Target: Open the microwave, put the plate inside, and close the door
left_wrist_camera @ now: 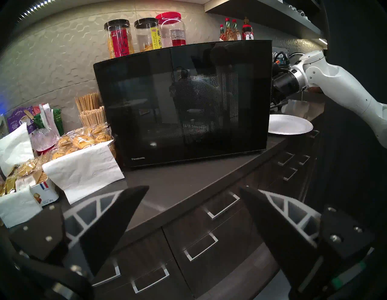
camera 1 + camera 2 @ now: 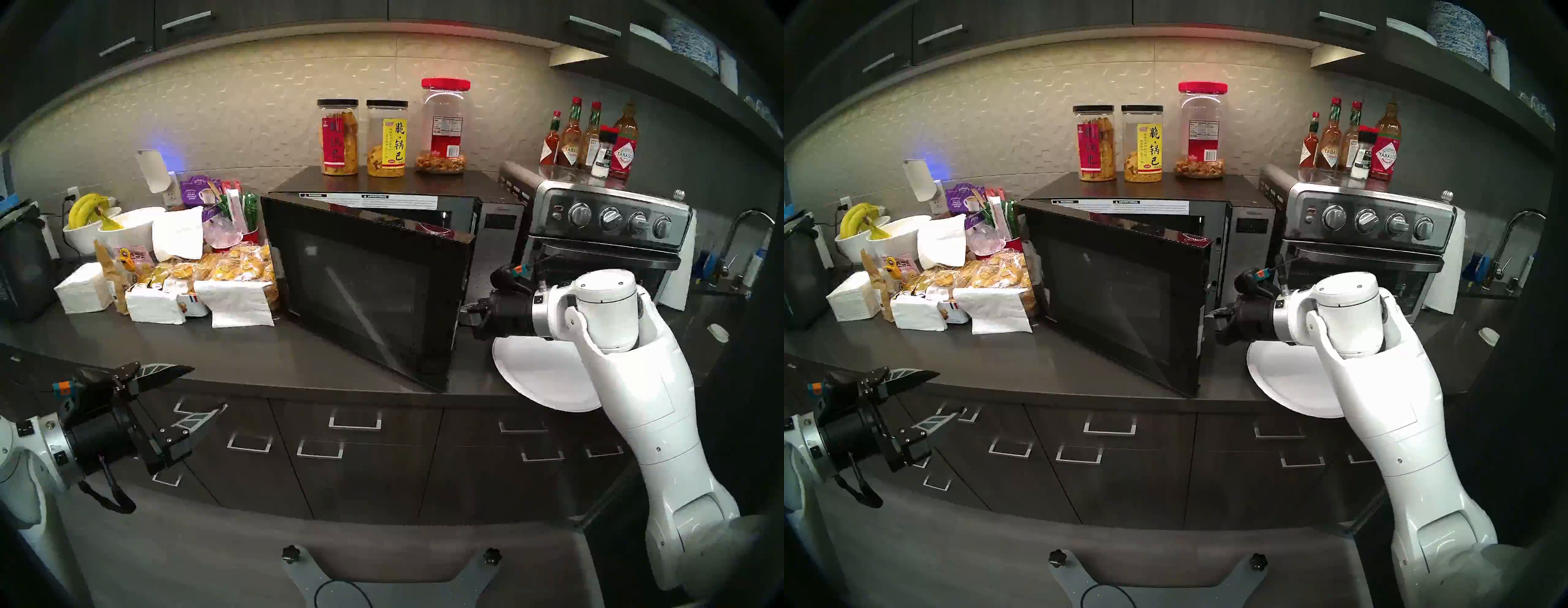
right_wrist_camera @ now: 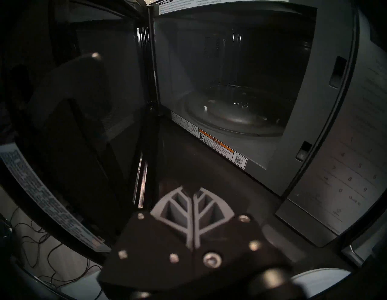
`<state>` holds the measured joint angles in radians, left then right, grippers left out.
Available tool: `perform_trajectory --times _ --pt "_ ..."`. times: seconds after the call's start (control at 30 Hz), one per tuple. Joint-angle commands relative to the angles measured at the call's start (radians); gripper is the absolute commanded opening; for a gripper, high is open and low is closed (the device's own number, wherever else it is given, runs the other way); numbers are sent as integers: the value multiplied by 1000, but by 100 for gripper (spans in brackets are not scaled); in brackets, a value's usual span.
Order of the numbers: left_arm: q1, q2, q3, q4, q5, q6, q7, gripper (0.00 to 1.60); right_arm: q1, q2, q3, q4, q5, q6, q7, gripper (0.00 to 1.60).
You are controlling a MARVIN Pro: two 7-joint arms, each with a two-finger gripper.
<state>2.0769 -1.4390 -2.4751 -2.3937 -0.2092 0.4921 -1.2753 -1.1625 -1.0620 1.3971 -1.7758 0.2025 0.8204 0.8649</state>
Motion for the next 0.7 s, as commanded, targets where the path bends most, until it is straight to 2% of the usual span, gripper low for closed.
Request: perform_trajectory --times 0.0,0.23,0.67 --pt "2 1 -3 -8 0 1 -2 160 38 22 -5 -13 27 -3 64 0" --pt "0 -1 -3 -8 2 2 -4 160 33 55 -17 -32 32 -38 128 0" --pt "-3 -3 -4 -8 6 3 -8 160 -13 59 -34 -69 48 -62 182 0"
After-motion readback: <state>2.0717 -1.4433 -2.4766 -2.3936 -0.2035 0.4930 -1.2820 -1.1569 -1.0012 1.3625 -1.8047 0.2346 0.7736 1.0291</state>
